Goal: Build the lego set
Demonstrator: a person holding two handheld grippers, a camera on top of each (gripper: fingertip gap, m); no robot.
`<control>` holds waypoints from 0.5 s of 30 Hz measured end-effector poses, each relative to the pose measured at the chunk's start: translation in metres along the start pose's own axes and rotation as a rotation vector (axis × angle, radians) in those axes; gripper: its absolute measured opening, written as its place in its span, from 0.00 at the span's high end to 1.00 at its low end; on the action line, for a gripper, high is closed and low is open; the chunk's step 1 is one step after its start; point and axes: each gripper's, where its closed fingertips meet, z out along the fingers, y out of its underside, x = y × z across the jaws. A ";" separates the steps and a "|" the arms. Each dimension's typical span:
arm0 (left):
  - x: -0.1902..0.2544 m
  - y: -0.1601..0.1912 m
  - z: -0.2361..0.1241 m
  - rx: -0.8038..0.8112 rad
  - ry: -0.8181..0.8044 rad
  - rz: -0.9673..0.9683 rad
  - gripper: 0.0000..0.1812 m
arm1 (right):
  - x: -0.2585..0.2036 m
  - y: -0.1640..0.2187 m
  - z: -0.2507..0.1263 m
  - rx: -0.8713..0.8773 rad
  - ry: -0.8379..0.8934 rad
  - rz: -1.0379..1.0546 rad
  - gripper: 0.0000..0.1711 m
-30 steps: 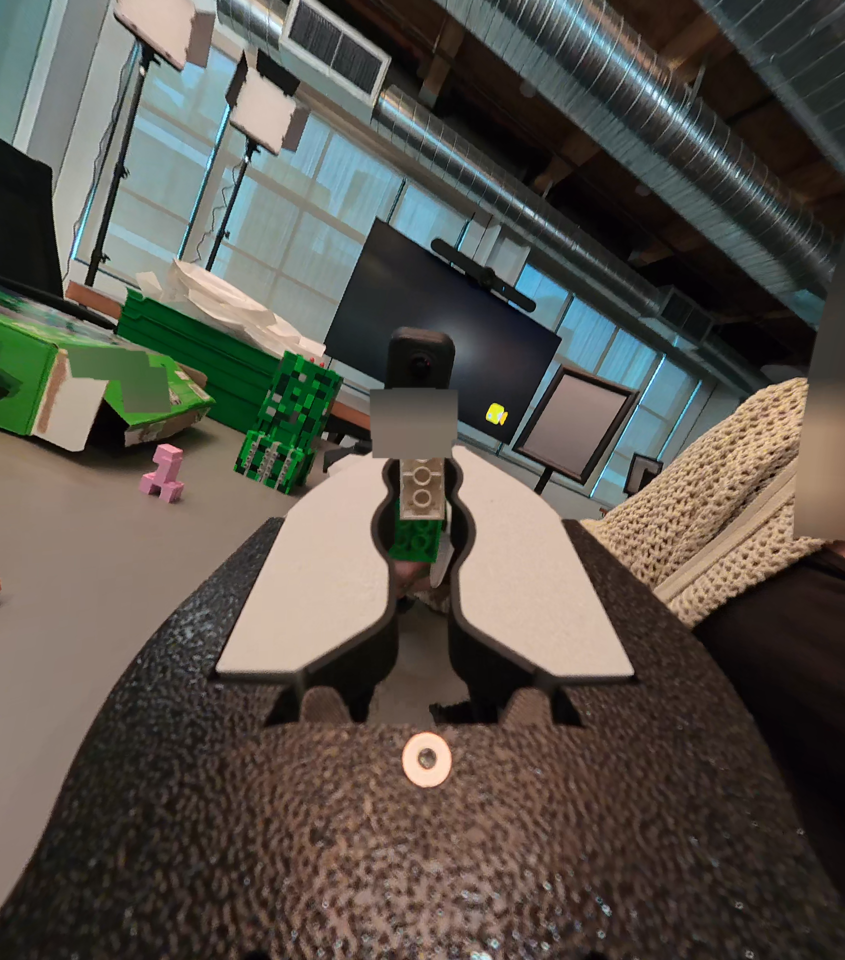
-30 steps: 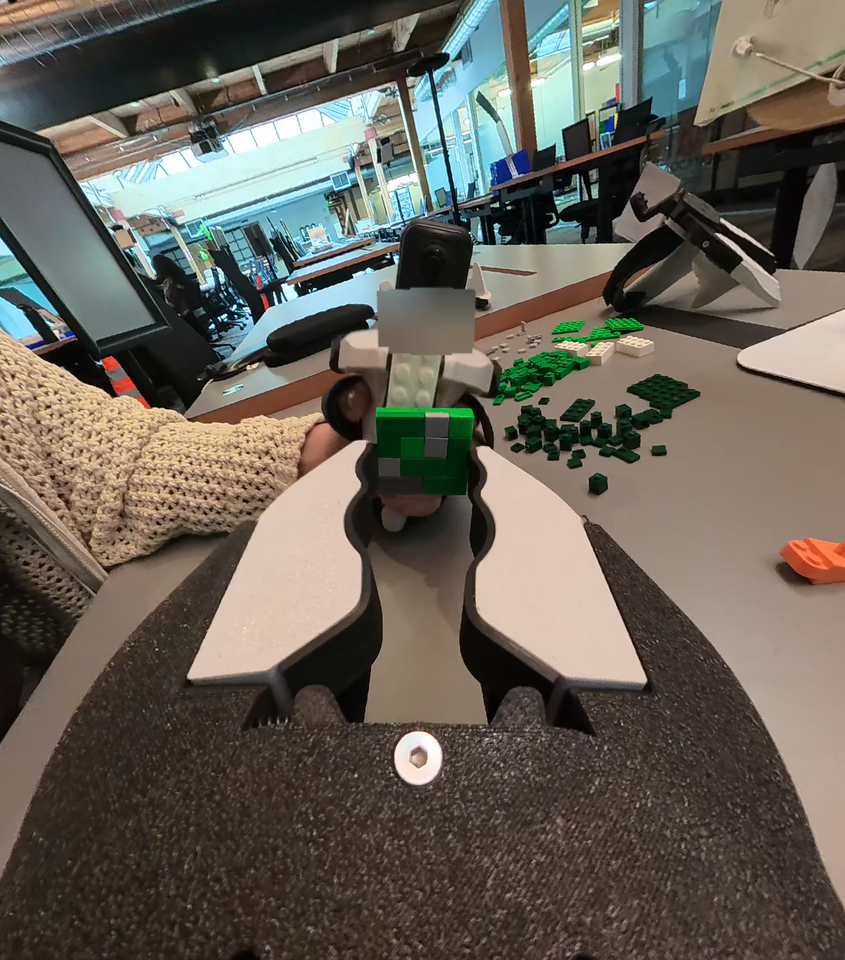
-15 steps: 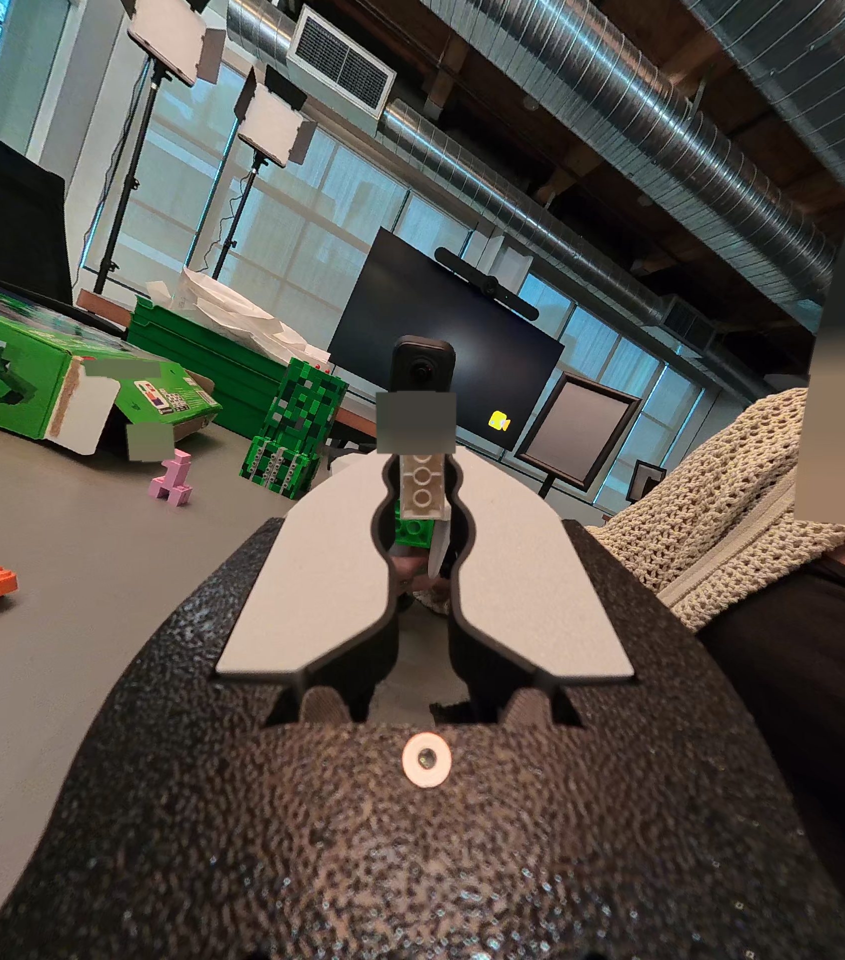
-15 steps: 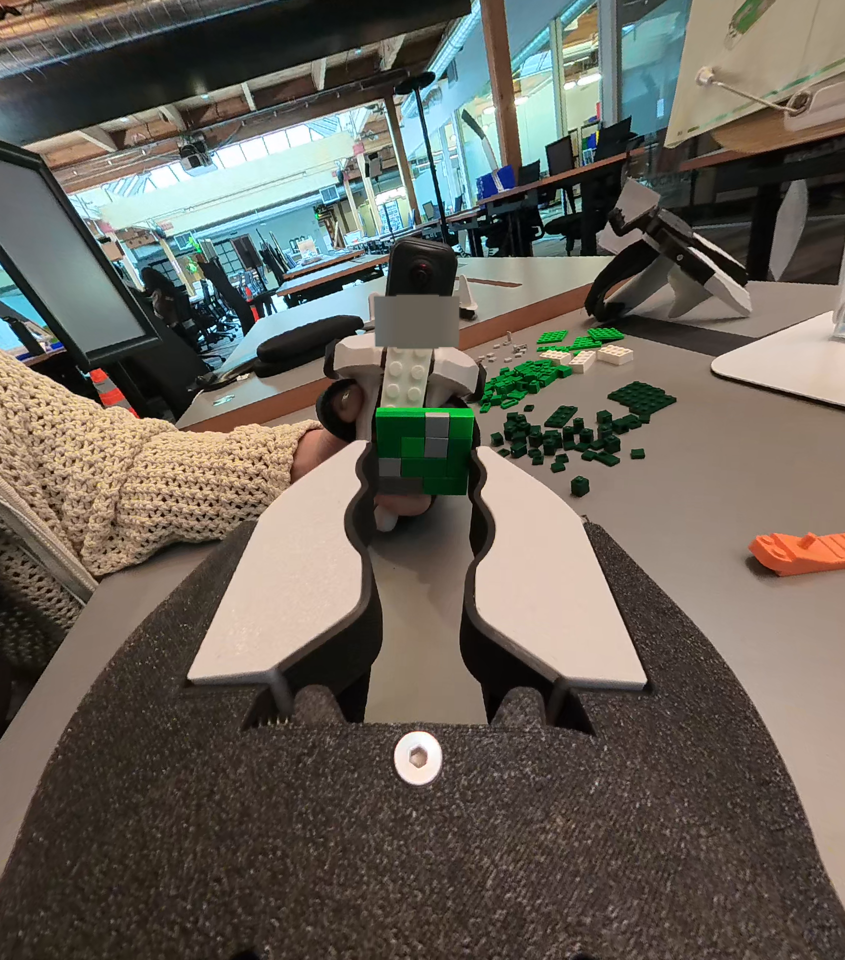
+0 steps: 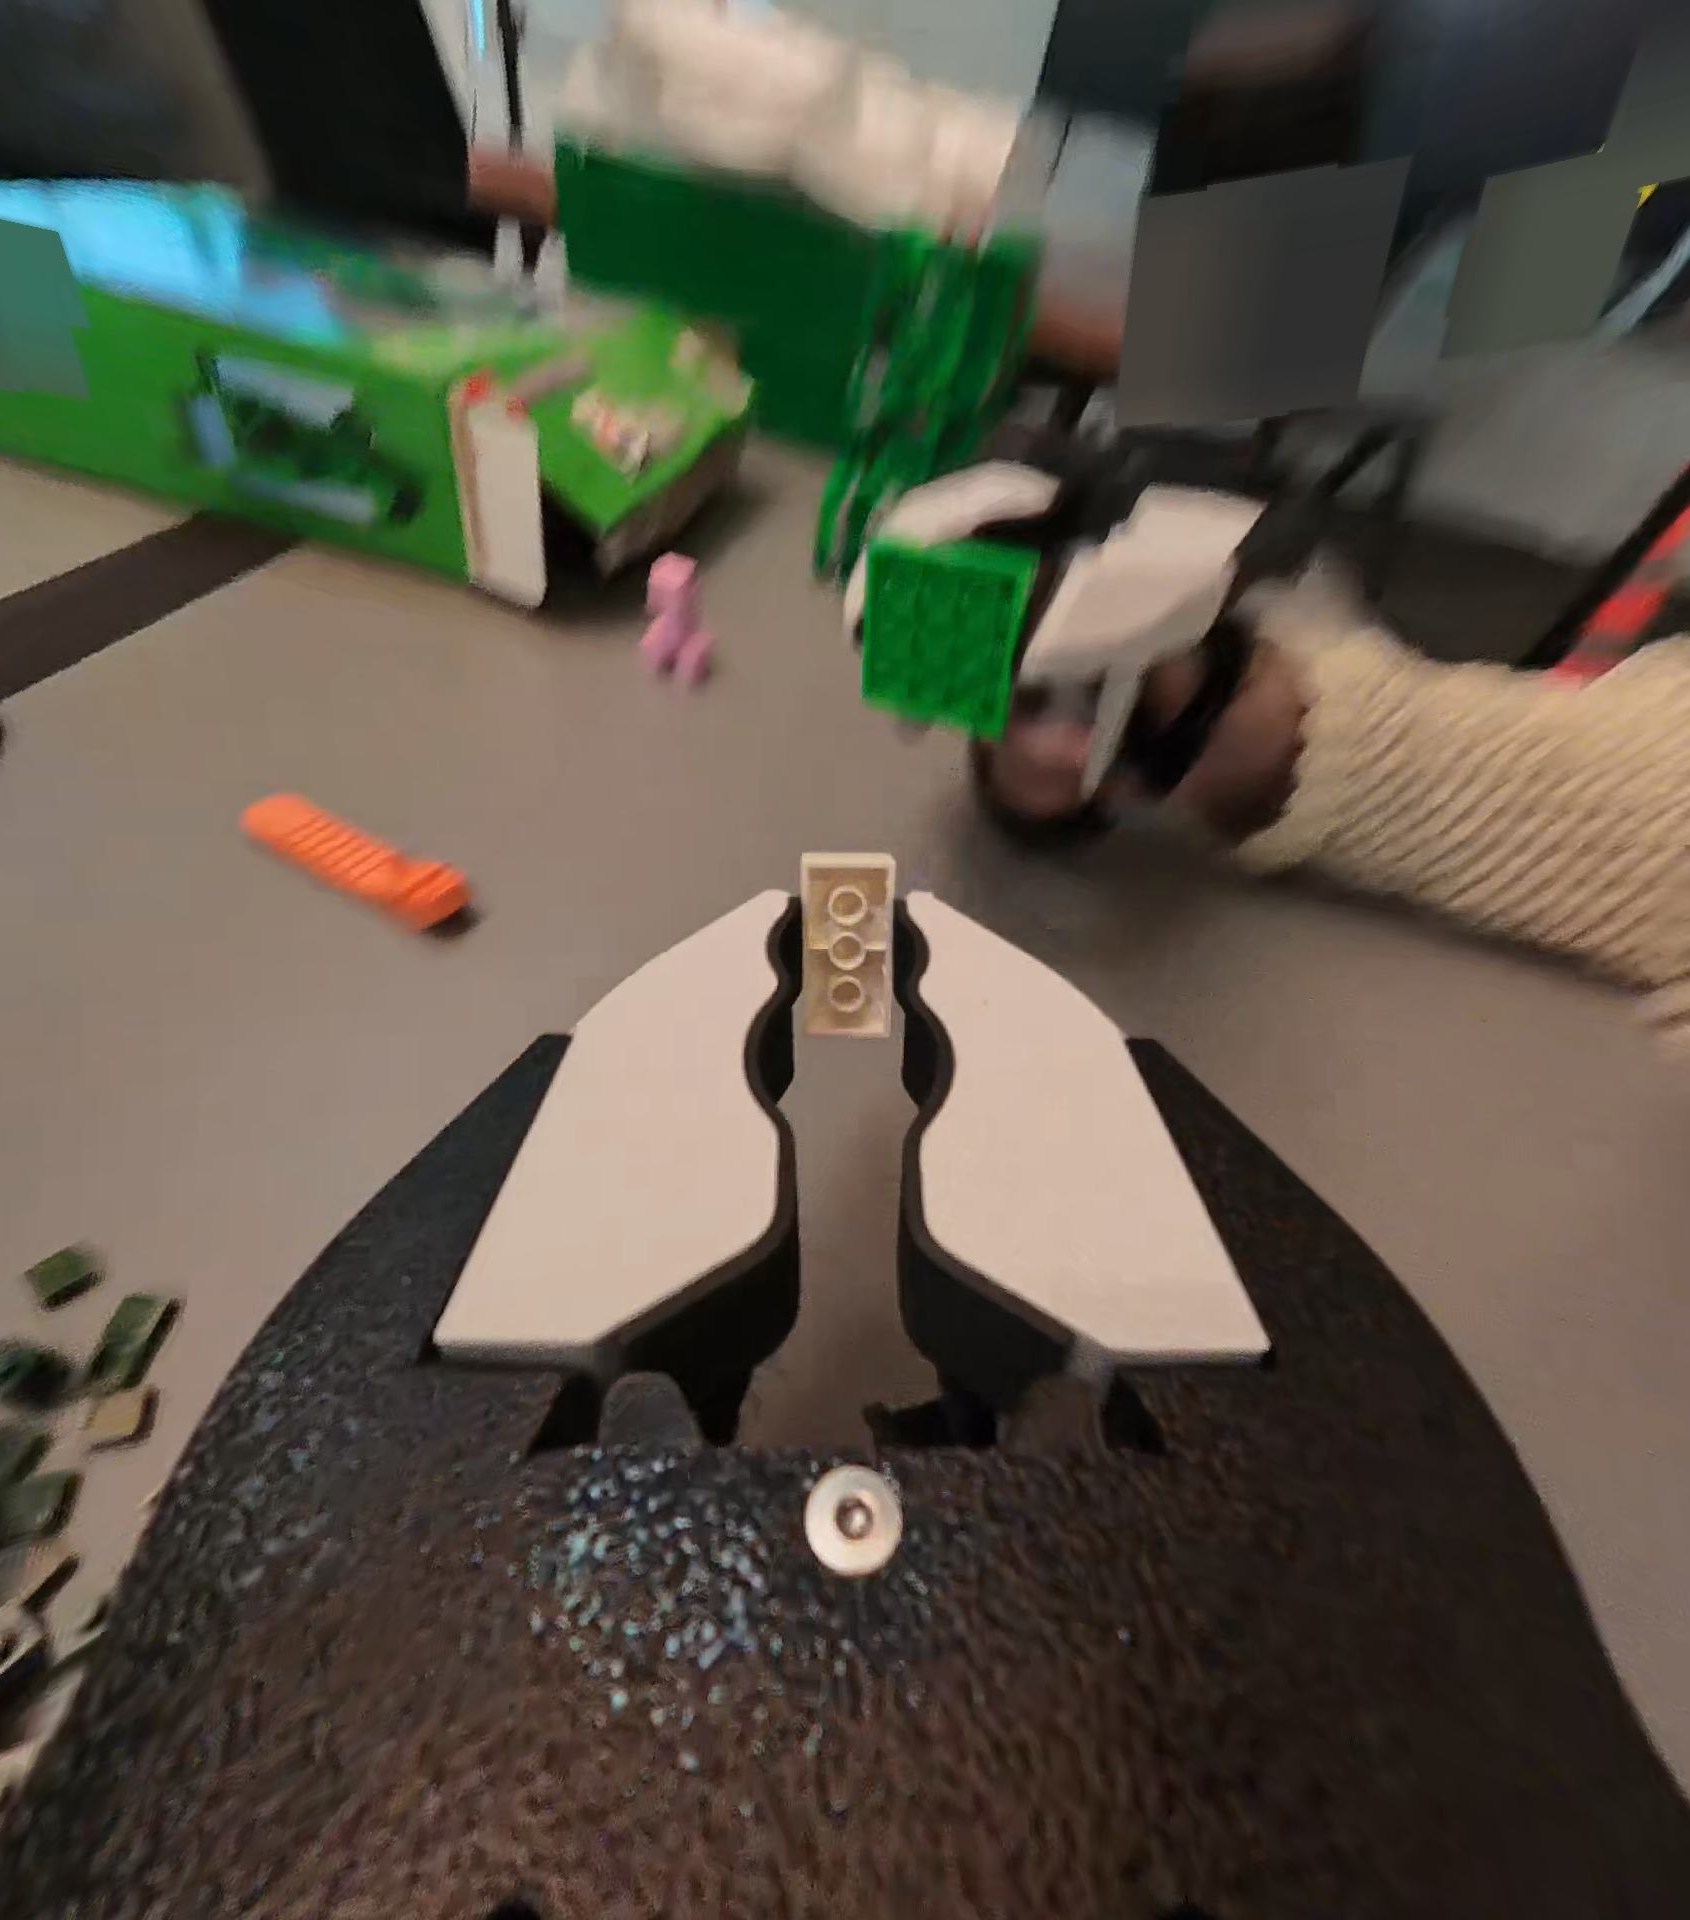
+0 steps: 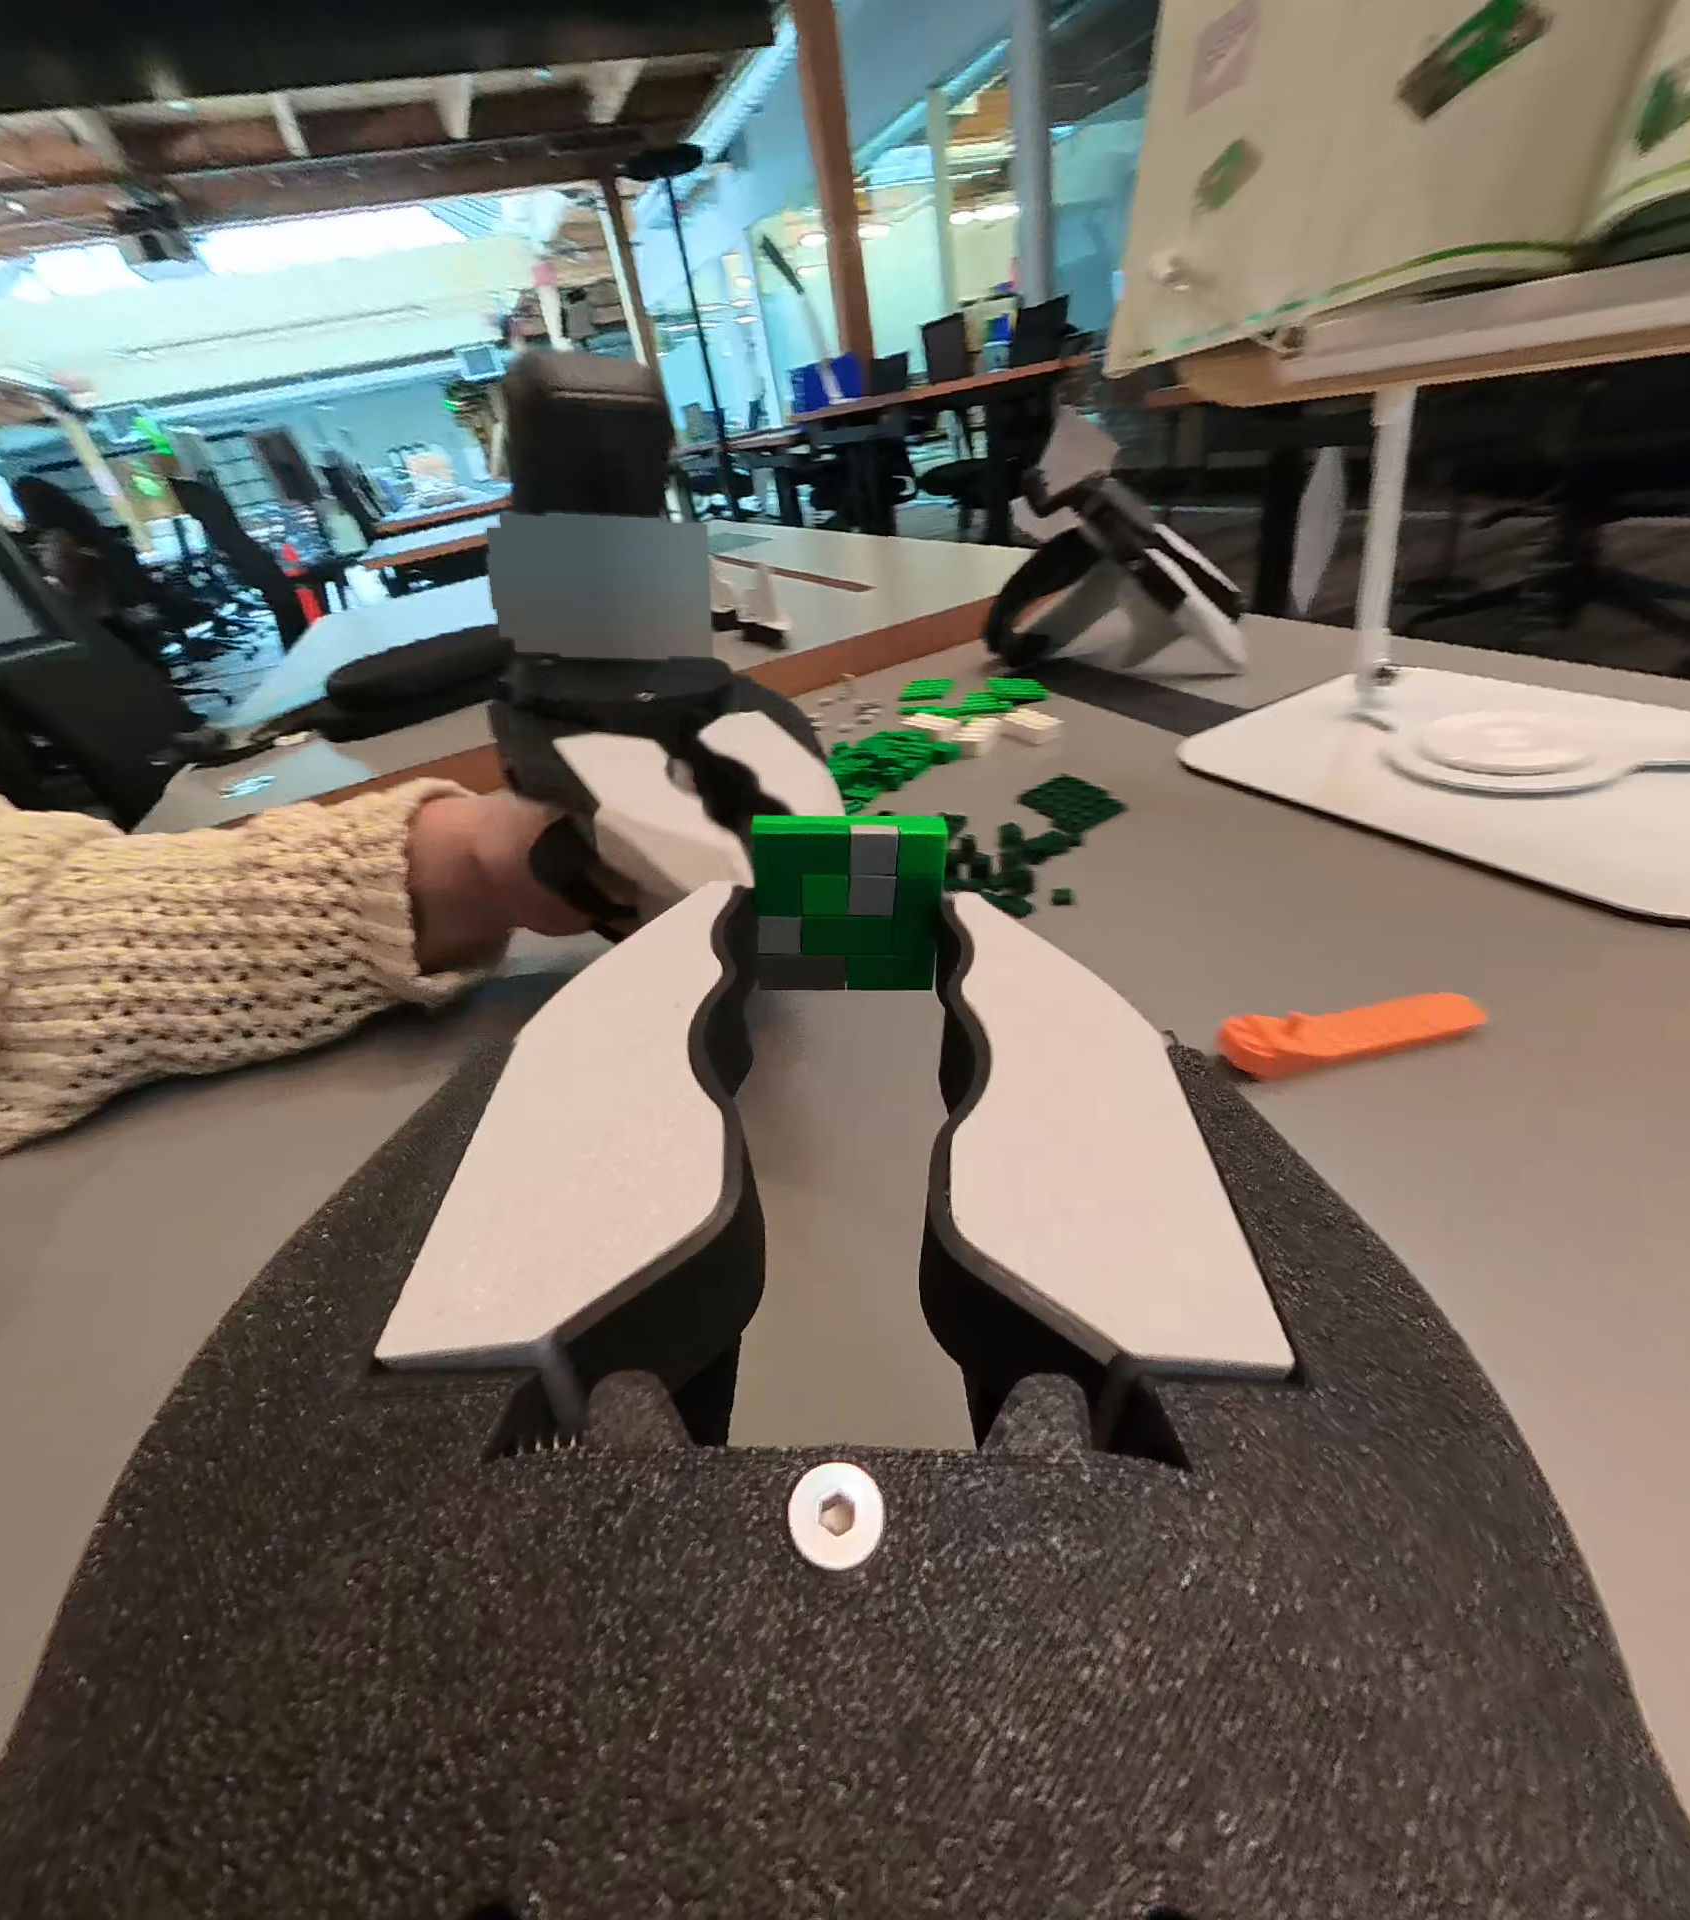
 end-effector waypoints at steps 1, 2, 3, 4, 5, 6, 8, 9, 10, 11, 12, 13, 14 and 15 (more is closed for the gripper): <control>-0.002 0.006 0.002 -0.047 -0.023 0.016 0.91 | 0.002 0.000 -0.001 0.003 0.012 -0.002 0.81; -0.004 0.010 0.004 -0.090 -0.045 0.032 0.91 | 0.005 0.000 -0.002 0.005 0.023 -0.005 0.81; -0.005 0.015 0.006 -0.136 -0.064 0.052 0.91 | 0.006 0.001 -0.002 0.002 0.031 -0.010 0.81; -0.005 0.021 0.007 -0.192 -0.082 0.075 0.91 | 0.008 0.003 -0.002 -0.007 0.041 -0.018 0.81; -0.007 0.027 0.007 -0.254 -0.106 0.099 0.91 | 0.010 0.005 -0.002 -0.016 0.052 -0.027 0.81; -0.009 0.033 0.007 -0.322 -0.130 0.120 0.91 | 0.010 0.007 -0.002 -0.022 0.057 -0.033 0.81; -0.013 0.048 0.006 -0.458 -0.177 0.167 0.91 | 0.010 0.008 -0.001 -0.028 0.055 -0.040 0.81; -0.015 0.054 0.005 -0.510 -0.201 0.191 0.91 | 0.010 0.008 -0.001 -0.029 0.057 -0.044 0.81; -0.019 0.058 0.003 -0.551 -0.232 0.214 0.91 | 0.009 0.008 -0.001 -0.027 0.057 -0.048 0.81; -0.021 0.062 0.003 -0.583 -0.254 0.231 0.91 | 0.008 0.008 0.000 -0.026 0.053 -0.048 0.81; -0.022 0.063 0.003 -0.594 -0.262 0.236 0.91 | 0.007 0.008 0.000 -0.026 0.049 -0.048 0.81; -0.022 0.063 0.003 -0.596 -0.266 0.229 0.91 | 0.006 0.008 0.001 -0.027 0.047 -0.051 0.81; -0.023 0.063 0.002 -0.596 -0.267 0.219 0.91 | 0.005 0.008 0.001 -0.028 0.043 -0.054 0.81; -0.023 0.063 0.002 -0.593 -0.267 0.212 0.91 | 0.004 0.008 0.002 -0.031 0.038 -0.055 0.81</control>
